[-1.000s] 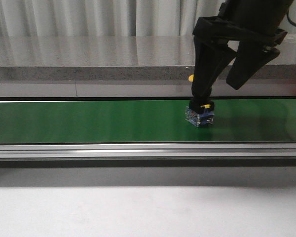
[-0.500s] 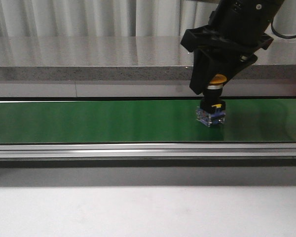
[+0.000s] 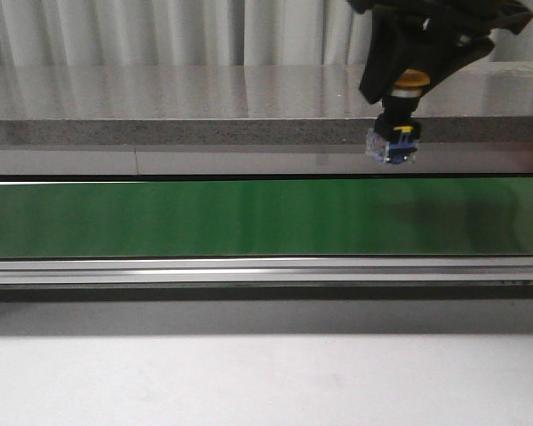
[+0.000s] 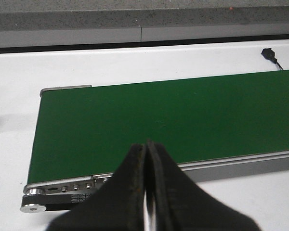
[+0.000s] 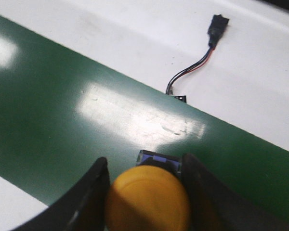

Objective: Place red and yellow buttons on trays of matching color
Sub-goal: 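Lower the yellow button into the yellow tray and open the right gripper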

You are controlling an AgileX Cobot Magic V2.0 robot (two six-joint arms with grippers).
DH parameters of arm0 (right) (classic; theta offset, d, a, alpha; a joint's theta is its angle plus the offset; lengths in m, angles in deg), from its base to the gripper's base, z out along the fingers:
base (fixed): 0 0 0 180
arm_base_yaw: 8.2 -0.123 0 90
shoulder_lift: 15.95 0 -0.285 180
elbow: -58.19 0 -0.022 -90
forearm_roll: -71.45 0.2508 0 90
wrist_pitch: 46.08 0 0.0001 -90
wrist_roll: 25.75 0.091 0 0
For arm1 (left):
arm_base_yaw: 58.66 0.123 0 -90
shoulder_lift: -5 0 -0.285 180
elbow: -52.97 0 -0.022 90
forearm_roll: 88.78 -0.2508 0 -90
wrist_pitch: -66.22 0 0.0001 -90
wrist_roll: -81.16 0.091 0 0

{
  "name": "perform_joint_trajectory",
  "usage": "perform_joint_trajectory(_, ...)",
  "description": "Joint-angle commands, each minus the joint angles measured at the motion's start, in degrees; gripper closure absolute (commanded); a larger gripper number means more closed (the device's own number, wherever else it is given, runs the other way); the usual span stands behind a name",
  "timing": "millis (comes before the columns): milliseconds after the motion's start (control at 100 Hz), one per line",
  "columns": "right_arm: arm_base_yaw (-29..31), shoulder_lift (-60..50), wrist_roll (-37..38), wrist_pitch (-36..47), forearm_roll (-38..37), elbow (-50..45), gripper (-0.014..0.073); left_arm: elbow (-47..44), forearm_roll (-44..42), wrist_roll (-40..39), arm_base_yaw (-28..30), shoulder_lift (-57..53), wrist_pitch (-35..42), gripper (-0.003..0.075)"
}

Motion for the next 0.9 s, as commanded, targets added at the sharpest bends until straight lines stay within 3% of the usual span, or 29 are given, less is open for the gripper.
perform_joint_trajectory(0,1.9,-4.0,2.9,2.3,-1.1,1.4,0.0463,1.6,0.8,0.2,-0.4,0.0,3.8,0.0741)
perform_joint_trajectory(890,28.0,-9.5,32.9,-4.6,-29.4,-1.1,0.0463,1.6,0.8,0.2,-0.4,0.0,3.8,0.0741)
